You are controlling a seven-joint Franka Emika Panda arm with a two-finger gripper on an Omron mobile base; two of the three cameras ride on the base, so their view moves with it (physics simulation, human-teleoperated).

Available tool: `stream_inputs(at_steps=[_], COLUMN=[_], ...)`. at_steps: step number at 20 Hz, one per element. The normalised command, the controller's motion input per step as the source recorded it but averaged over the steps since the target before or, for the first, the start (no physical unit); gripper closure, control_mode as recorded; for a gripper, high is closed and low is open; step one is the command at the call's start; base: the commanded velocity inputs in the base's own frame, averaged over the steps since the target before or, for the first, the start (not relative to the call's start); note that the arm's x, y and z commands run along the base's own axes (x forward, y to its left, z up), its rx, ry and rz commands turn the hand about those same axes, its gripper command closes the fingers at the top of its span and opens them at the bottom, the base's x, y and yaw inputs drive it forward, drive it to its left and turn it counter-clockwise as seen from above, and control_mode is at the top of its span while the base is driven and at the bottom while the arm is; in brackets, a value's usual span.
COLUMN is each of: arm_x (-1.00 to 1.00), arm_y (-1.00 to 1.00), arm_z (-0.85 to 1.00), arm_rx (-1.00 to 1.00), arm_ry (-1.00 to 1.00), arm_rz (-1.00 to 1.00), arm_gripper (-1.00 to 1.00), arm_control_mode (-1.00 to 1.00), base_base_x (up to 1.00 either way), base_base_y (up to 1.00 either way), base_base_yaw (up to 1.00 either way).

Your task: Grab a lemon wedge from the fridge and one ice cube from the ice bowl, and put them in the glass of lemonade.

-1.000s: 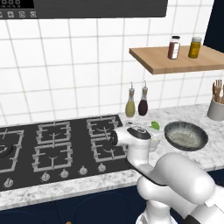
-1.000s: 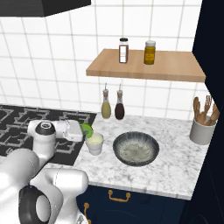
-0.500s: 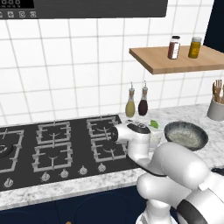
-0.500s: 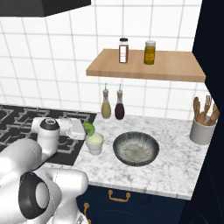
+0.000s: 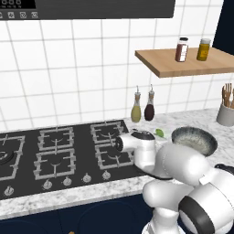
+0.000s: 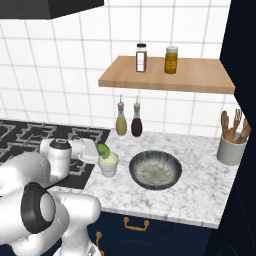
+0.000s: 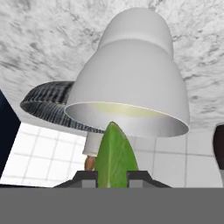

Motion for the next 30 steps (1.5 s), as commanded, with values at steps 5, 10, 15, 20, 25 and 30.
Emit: stream_inputs(at_steps=[5,10,15,20,25,30], arm_x=[0.2,0.11,0.06,0.08,0.01,-0.01], arm_y=[-0.03,-0.01,-0.09,-0.11,-0.02,0.0], arm_z=[-0.21,-0.26,-0.21,-0.19,-0.1,-0.01], arm_rx=[0.0,0.0,0.0,0.0,0.0,0.0], arm_ry=[-0.02,-0.06,-0.08,-0.09,-0.09,-0.08], arm_rz=[0.0,0.0,0.0,0.0,0.0,0.0], arm_gripper=[1.0,1.0,1.0,1.0,-1.0,-1.0], arm_control_mode=[-1.0,-1.0,-1.0,-1.0,-1.0,-1.0], base_base_x=[0.0,0.0,0.0,0.0,0.0,0.0], base_base_y=[0.0,0.0,0.0,0.0,0.0,0.0], base_base_yaw=[0.0,0.0,0.0,0.0,0.0,0.0])
